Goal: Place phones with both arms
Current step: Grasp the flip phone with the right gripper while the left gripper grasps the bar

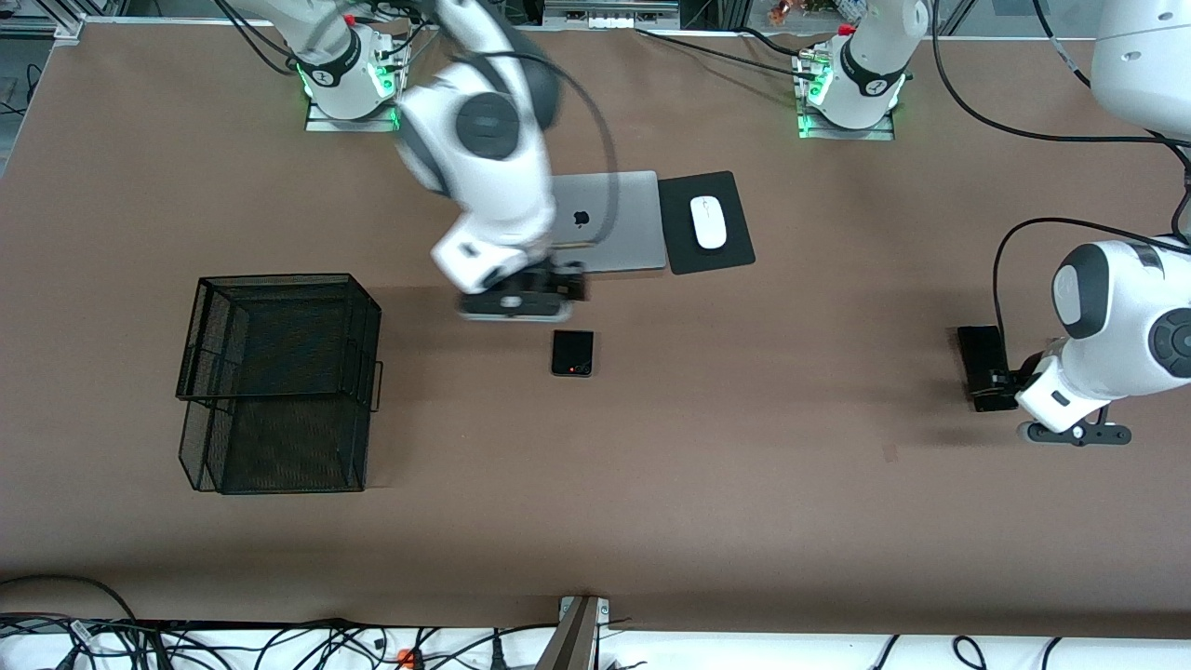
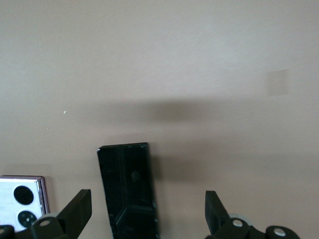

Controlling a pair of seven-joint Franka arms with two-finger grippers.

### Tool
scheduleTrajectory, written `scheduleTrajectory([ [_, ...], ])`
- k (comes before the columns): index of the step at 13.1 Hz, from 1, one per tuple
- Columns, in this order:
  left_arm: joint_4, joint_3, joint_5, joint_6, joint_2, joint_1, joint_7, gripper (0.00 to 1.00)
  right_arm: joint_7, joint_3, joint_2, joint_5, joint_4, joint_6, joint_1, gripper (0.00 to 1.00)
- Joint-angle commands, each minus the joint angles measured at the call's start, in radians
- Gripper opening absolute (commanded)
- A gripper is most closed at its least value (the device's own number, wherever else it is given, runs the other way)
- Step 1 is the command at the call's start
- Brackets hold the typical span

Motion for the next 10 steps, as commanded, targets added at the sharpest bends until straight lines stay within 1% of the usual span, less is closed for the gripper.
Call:
scheduleTrajectory([
  [1, -0.157, -0.023, 0.016, 0.146, -0.047, 0.064, 0.032, 1.00, 0.096, -0.017, 0.099, -0.024, 0.106, 0.000, 0.033, 1.00],
  [2, -0.191, -0.025, 0.017, 0.197, -0.045, 0.087, 0.032, 1.00, 0.093, -0.017, 0.116, -0.024, 0.100, 0.008, 0.032, 1.00],
  [4, -0.237, -0.023, 0.017, 0.272, -0.036, 0.101, 0.043, 1.00, 0.080, -0.017, 0.159, -0.027, 0.099, 0.017, 0.032, 1.00],
  [5, -0.242, -0.023, 0.017, 0.284, -0.030, 0.116, 0.058, 1.00, 0.072, -0.017, 0.181, -0.027, 0.097, 0.041, 0.023, 1.00],
  [7, -0.244, -0.029, 0.007, 0.303, -0.006, 0.136, 0.075, 1.00, 0.047, -0.018, 0.201, -0.023, 0.024, 0.158, 0.015, 1.00],
  [8, -0.244, -0.029, 0.005, 0.308, -0.001, 0.136, 0.075, 1.00, 0.047, -0.018, 0.217, -0.023, 0.005, 0.201, 0.014, 1.00],
  [10, -0.244, -0.029, -0.001, 0.309, 0.010, 0.142, 0.075, 1.00, 0.046, -0.018, 0.251, -0.024, 0.000, 0.229, 0.014, 1.00],
])
